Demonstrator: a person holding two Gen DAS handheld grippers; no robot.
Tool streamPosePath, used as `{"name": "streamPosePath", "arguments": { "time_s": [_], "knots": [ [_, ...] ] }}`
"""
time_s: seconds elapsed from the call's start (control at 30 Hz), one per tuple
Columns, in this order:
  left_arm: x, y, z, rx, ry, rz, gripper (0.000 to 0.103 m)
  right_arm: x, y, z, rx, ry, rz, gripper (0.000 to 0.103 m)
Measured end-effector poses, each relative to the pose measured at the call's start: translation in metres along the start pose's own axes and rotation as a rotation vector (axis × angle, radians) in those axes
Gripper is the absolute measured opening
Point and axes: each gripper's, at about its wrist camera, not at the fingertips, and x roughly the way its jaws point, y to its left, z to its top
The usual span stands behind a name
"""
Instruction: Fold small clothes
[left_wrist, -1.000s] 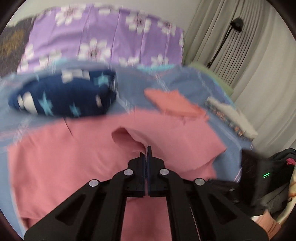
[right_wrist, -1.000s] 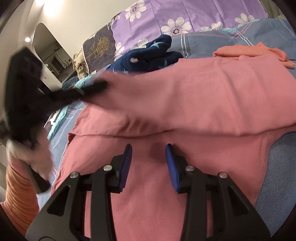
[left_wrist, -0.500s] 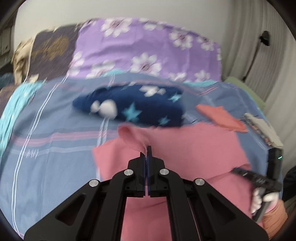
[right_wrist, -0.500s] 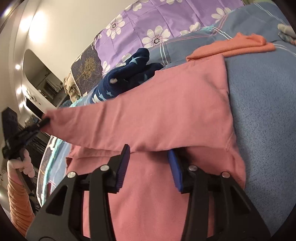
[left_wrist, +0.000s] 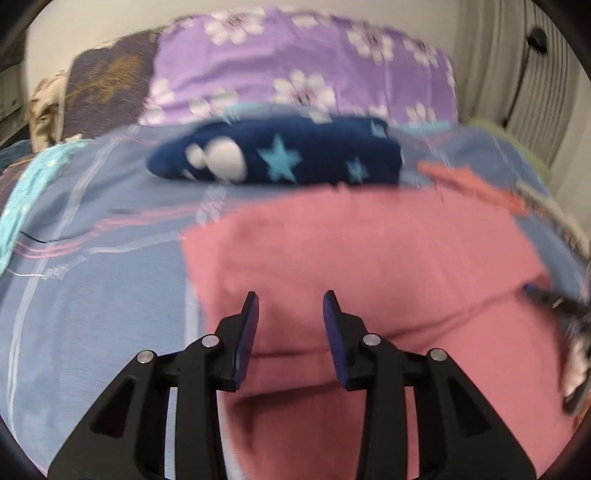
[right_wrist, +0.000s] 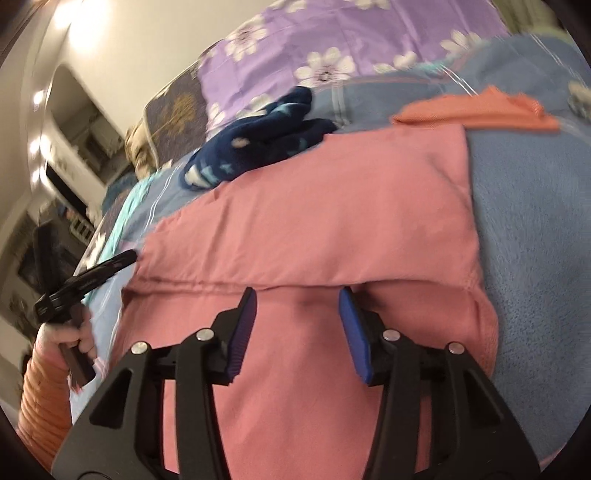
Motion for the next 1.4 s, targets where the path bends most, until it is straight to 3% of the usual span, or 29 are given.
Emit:
{"name": "streamPosePath", "arguments": {
  "time_s": [0.03,0.07,0.13,0.2,0.27,0.3,0.37,0.47,0.53,0.57,0.6,0.7,0.83,0.9,0.93,0.97,1.0,1.03,1.07,1.1,1.17,1.2,1.27,1.3,1.33,1.4],
  "knots": [
    [0.014,-0.004,-0.007,0.009,0.029,0.019,0.038,-0.014,0.005,0.006,-0.016,-0.048,0.054,0.041],
    [0.015,-0.010,-0.011,0.027,-0.002,0.040,0.040,-0.022,0.005,0.010,-0.010,-0.080,0.081,0.041],
    [0.011,-0.008,-0.009,0.019,-0.005,0.039,0.040,-0.036,-0.007,0.020,0.026,-0.151,0.068,0.041],
    [0.011,-0.006,-0.011,0.010,-0.008,0.028,0.040,-0.030,-0.032,0.025,0.077,-0.152,-0.068,0.041],
    [0.010,-0.004,-0.011,0.003,-0.008,0.020,0.040,-0.007,-0.063,0.017,0.133,-0.071,-0.235,0.038],
    [0.010,-0.005,-0.011,0.005,-0.009,0.022,0.040,0.001,-0.073,0.013,0.153,-0.044,-0.249,0.023],
    [0.010,-0.007,-0.012,0.011,-0.012,0.029,0.041,-0.004,-0.088,0.017,0.243,-0.058,-0.167,0.021],
    [0.006,-0.003,-0.012,-0.007,-0.024,0.017,0.046,-0.008,-0.085,0.015,0.230,-0.079,-0.180,0.021],
    [-0.007,0.008,-0.010,-0.049,-0.060,0.000,0.056,-0.013,-0.082,0.021,0.217,-0.086,-0.176,0.023],
    [-0.013,0.015,-0.009,-0.062,-0.084,0.009,0.061,-0.018,-0.080,0.026,0.215,-0.102,-0.164,0.030],
    [-0.021,0.025,-0.006,-0.069,-0.113,0.031,0.062,-0.023,-0.080,0.031,0.213,-0.123,-0.160,0.039],
    [-0.018,0.057,0.006,-0.099,-0.095,0.077,0.066,-0.023,-0.091,0.058,0.207,-0.106,-0.179,0.048],
    [0.010,0.099,0.020,-0.242,-0.030,-0.024,0.066,0.004,-0.125,0.087,0.297,-0.015,-0.198,0.050],
    [0.030,0.113,0.027,-0.353,-0.013,-0.167,0.066,0.019,-0.140,0.097,0.367,-0.019,-0.136,0.052],
    [0.036,0.115,0.028,-0.381,-0.015,-0.193,0.066,0.024,-0.142,0.103,0.386,-0.025,-0.099,0.054],
    [0.042,0.116,0.031,-0.402,-0.023,-0.207,0.063,0.030,-0.141,0.105,0.394,-0.026,-0.077,0.055],
    [0.049,0.114,0.035,-0.415,-0.034,-0.218,0.054,0.035,-0.139,0.107,0.393,-0.023,-0.065,0.044],
    [0.055,0.112,0.040,-0.425,-0.032,-0.240,0.009,0.041,-0.134,0.110,0.369,-0.009,-0.069,0.029],
    [0.057,0.112,0.043,-0.440,-0.037,-0.245,0.005,0.043,-0.125,0.112,0.323,-0.004,-0.105,0.004],
    [0.052,0.111,0.042,-0.437,-0.072,-0.236,0.005,0.034,-0.116,0.112,0.275,-0.048,-0.157,0.003],
    [0.038,0.103,0.043,-0.365,-0.157,-0.197,0.005,0.022,-0.115,0.111,0.223,-0.100,-0.243,0.003],
    [0.037,0.099,0.043,-0.319,-0.161,-0.150,0.005,0.025,-0.121,0.110,0.225,-0.082,-0.260,0.003],
    [0.052,0.102,0.042,-0.315,-0.084,-0.135,0.006,0.039,-0.141,0.103,0.296,-0.020,-0.232,0.004],
    [0.055,0.104,0.042,-0.325,-0.063,-0.139,0.007,0.034,-0.143,0.101,0.308,-0.053,-0.201,0.005],
    [0.052,0.105,0.043,-0.323,-0.067,-0.127,0.009,0.028,-0.142,0.099,0.315,-0.068,-0.192,0.010],
    [0.039,0.103,0.045,-0.305,-0.090,-0.109,0.011,0.011,-0.137,0.096,0.318,-0.108,-0.175,0.044]
  ]
}}
